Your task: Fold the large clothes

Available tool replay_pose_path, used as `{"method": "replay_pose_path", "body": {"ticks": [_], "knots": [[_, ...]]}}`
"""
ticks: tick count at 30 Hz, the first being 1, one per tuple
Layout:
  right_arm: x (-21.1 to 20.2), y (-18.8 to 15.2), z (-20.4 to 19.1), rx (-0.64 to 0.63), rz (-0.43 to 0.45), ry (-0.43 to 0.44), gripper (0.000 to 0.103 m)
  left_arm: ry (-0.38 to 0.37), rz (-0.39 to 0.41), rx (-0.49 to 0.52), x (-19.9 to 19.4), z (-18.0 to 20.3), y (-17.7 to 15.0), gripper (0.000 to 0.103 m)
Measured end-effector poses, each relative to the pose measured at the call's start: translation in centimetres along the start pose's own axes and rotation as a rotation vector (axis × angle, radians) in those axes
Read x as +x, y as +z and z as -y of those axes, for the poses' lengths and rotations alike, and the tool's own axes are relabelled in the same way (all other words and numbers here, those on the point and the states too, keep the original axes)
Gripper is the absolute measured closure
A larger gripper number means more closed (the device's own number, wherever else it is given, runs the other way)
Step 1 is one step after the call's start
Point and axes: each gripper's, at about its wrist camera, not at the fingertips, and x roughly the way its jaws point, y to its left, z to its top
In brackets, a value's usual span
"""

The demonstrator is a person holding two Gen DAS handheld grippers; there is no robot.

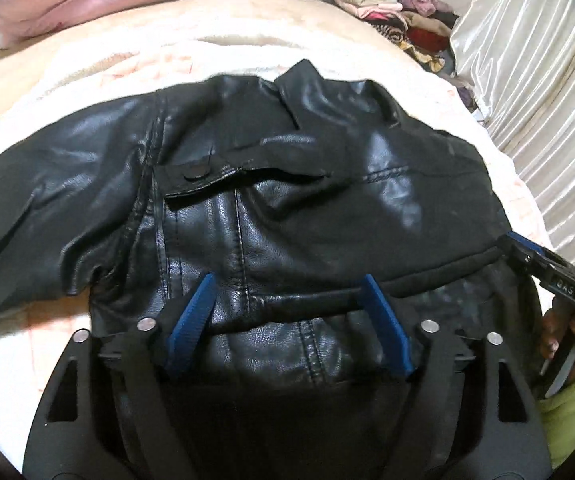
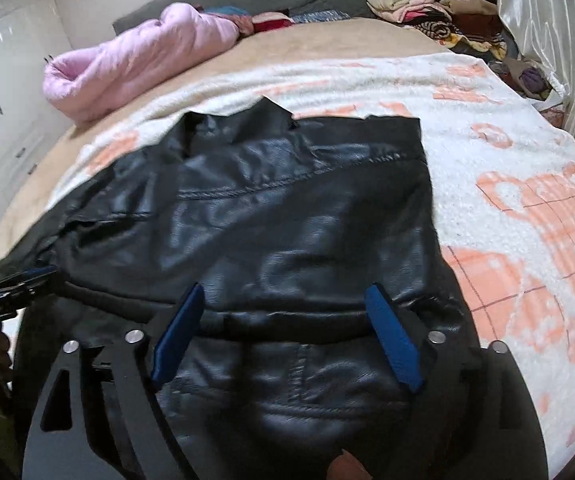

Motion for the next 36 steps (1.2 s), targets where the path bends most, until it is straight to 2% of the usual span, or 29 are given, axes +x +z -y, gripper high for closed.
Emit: {"method": "replay_pose_path", "body": {"ticks": [1, 3, 6, 21, 29, 36], "knots": [[-0.4, 0.0, -0.3, -0.004, 0.008, 0.010, 0.014, 0.005, 0.007, -0.002, -0.4, 0.1, 0.0, 0.024], [-1.1, 0.1, -0.9, -0.013, 0.020, 0.023, 0.008, 0.022, 0.020, -0.010, -1.0, 0.3, -0.1, 0.015], [-2.0, 0.2, -1.9, -0.033, 0.038, 0.036, 0.006, 0.031, 0.039, -0.028, -1.9, 0.1, -0.3, 0.009], [-3.8, 0.5, -6.6, -0.097, 0.073, 0.070, 0.004, 0.134, 0.126, -0.121, -6.6, -2.7, -1.4, 0.009], [-4.5, 1.4, -10.2, -0.143, 0.098, 0.102, 0.004, 0.223, 0.184, -0.170, -9.3, -4.7, -1.8, 0.009], [-5.3, 2.5, -14.1, -0.200, 0.131, 0.147, 0.004, 0.241, 0.210, -0.233, -11.0, -7.1, -2.1, 0.009]]}}
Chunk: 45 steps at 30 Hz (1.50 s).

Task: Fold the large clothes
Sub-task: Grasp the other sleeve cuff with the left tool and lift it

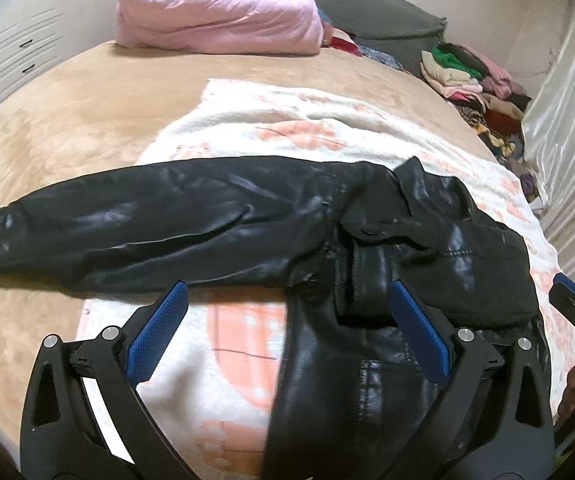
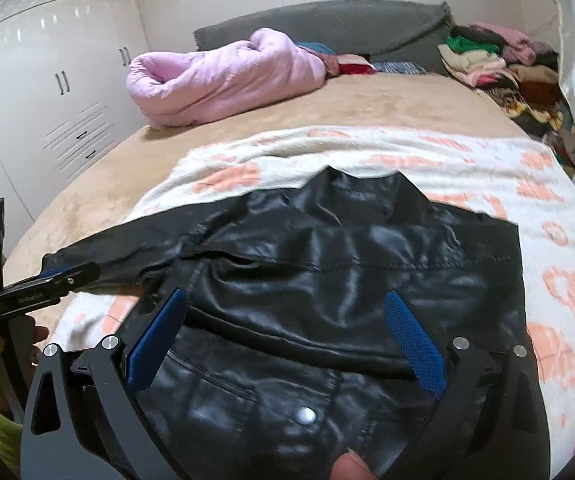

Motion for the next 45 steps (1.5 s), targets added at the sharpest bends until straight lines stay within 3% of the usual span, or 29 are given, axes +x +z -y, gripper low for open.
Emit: {"method": "replay_pose_path", "body": {"ticks": [23, 37, 45], "knots": [[2.8, 3.5, -12.0, -0.155, 0.035, 0.140, 0.004, 0.112, 0.068, -0.212, -1.9, -8.9, 1.1, 0.009], [6.8, 3.4, -17.8, -0.270, -0.019, 0.211, 0.004, 0.211, 0.095, -0.357, -2.5, -14.6, 1.0, 0.009], [8.8, 2.6, -20.5, -0.308, -0.052, 0.255, 0.004, 0.236, 0.076, -0.490, -2.2, -19.0, 0.0, 0.009]]}}
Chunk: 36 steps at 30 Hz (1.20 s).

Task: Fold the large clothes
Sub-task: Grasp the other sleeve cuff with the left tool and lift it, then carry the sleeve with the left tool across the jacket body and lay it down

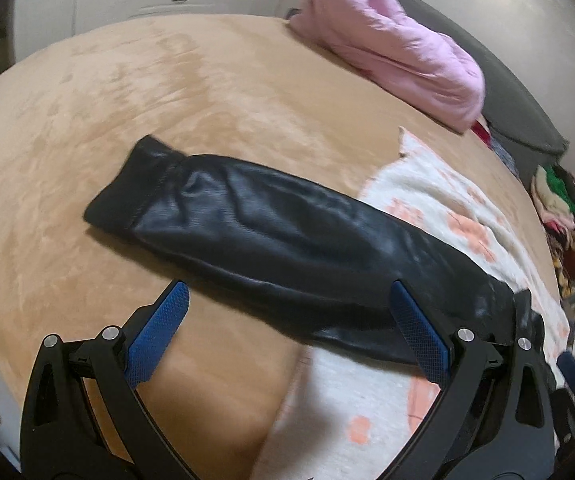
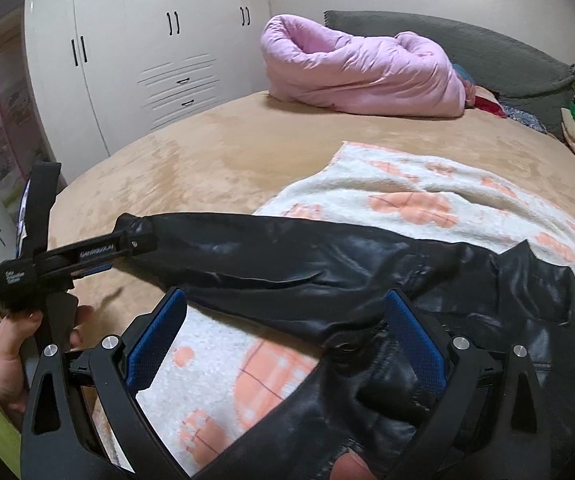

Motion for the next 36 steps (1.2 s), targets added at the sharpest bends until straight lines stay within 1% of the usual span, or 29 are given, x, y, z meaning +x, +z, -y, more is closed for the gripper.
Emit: {"method": "replay_pose_path", "body": {"ticks": [4, 6, 7, 11, 13, 15, 16, 17, 19, 20, 21, 22, 24, 27, 28, 30, 32, 36], "knots": [[0.8, -0.7, 0.1, 0.007, -0.025, 0.007, 0.004, 0.003, -0.032, -0.074, 1.3, -2.0, 0.2, 0.009], [1.0, -1.2, 0.3, 0.013, -0.033, 0.005, 0.004, -0.015, -0.069, -0.114, 2.2, -2.9, 0.3, 0.009], [1.0, -1.6, 0.6, 0.021, -0.036, 0.007, 0.004, -0.023, -0.074, -0.132, 2.4, -3.3, 0.3, 0.009], [1.2, -2.9, 1.5, 0.053, -0.053, 0.007, 0.004, -0.040, -0.073, -0.177, 3.4, -4.2, 0.6, 0.009], [1.3, -3.4, 2.1, 0.072, -0.061, -0.003, 0.004, -0.067, -0.077, -0.204, 4.1, -4.8, 0.8, 0.009], [1.2, -3.8, 2.6, 0.090, -0.063, -0.009, 0.004, -0.090, -0.059, -0.232, 4.6, -5.4, 1.2, 0.010], [1.1, -4.0, 3.0, 0.103, -0.066, -0.018, 0.004, -0.107, -0.053, -0.244, 4.8, -5.6, 1.5, 0.012], [1.0, -4.1, 3.3, 0.111, -0.066, -0.023, 0.004, -0.120, -0.038, -0.255, 4.9, -5.9, 1.8, 0.019], [0.6, -4.6, 4.2, 0.139, -0.067, -0.035, 0.004, -0.136, -0.014, -0.265, 4.8, -6.3, 2.1, 0.071], [0.3, -4.9, 4.6, 0.152, -0.066, -0.040, 0.004, -0.152, 0.003, -0.269, 4.5, -6.6, 2.2, 0.082], [-0.2, -5.2, 5.2, 0.167, -0.062, -0.043, 0.004, -0.171, 0.021, -0.273, 4.0, -6.7, 2.2, 0.090], [-0.6, -5.4, 5.5, 0.175, -0.058, -0.048, 0.004, -0.195, 0.044, -0.273, 3.3, -6.8, 2.4, 0.095], [-1.6, -5.9, 6.3, 0.185, -0.052, -0.069, 0.004, -0.228, 0.100, -0.240, 1.4, -6.2, 2.7, 0.098], [-3.4, -6.4, 8.0, 0.214, -0.040, -0.114, 0.004, -0.252, 0.159, -0.188, -1.1, -4.6, 2.9, 0.100], [-4.1, -6.6, 8.7, 0.237, -0.035, -0.126, 0.004, -0.260, 0.176, -0.172, -2.0, -4.0, 2.9, 0.100], [-5.8, -6.8, 10.1, 0.273, -0.011, -0.143, 0.004, -0.306, 0.214, -0.144, -4.2, -2.5, 3.0, 0.100], [-7.1, -6.9, 11.1, 0.295, 0.015, -0.159, 0.004, -0.322, 0.254, -0.095, -6.3, -0.6, 3.1, 0.100], [-9.8, -7.6, 13.2, 0.345, 0.054, -0.185, 0.004, -0.370, 0.294, -0.020, -9.3, 3.2, 3.1, 0.100]]}}
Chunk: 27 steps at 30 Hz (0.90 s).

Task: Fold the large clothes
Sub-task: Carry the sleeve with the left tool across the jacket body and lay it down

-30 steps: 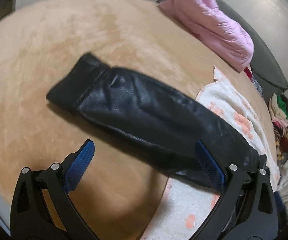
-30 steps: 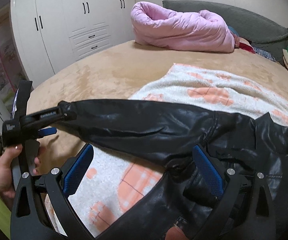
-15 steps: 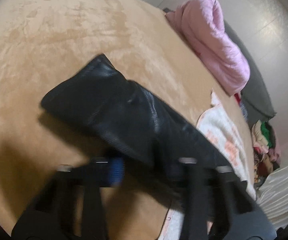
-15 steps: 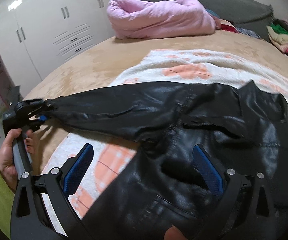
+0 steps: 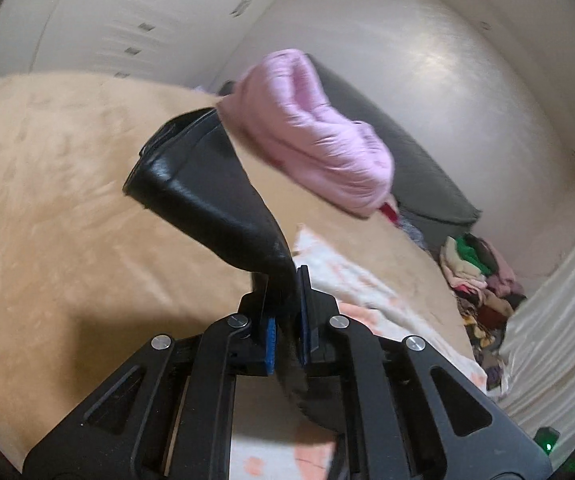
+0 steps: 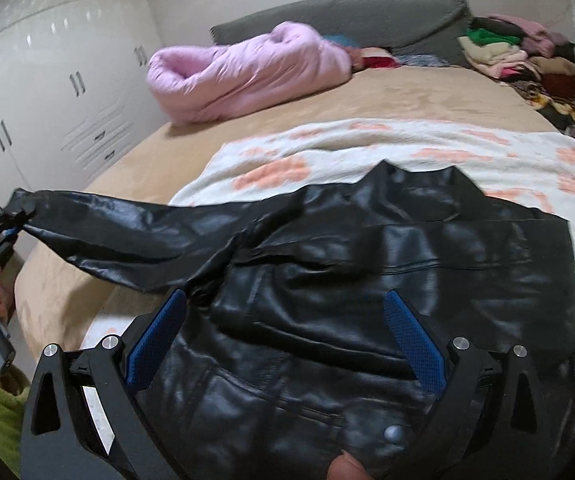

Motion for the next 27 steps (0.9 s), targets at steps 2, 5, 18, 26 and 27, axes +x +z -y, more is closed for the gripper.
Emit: {"method": "replay_pose_path", "body": {"ticks": [2, 5, 18, 26, 27], "knots": [[-0.9, 0.1, 1.3, 0.024, 0.012, -0.009, 0.004, -0.012, -0.002, 0.035, -0.2, 2.0, -0.1, 0.100], [-2.2, 0.0, 3.1, 0.068, 0.037, -0.009, 0.004, -0.038, -0.014, 0.066, -0.3, 4.3, -0.4, 0.100], [-6.8, -0.7, 8.6, 0.185, 0.112, -0.024, 0.004, -0.154, -0.059, 0.229, -0.2, 14.2, -3.1, 0.101], [-8.5, -1.5, 11.5, 0.248, 0.144, -0.023, 0.004, -0.214, -0.094, 0.318, 0.2, 19.3, -5.5, 0.100], [-8.7, -1.6, 12.0, 0.260, 0.149, -0.023, 0.004, -0.224, -0.099, 0.327, 0.2, 19.9, -5.8, 0.101]]}}
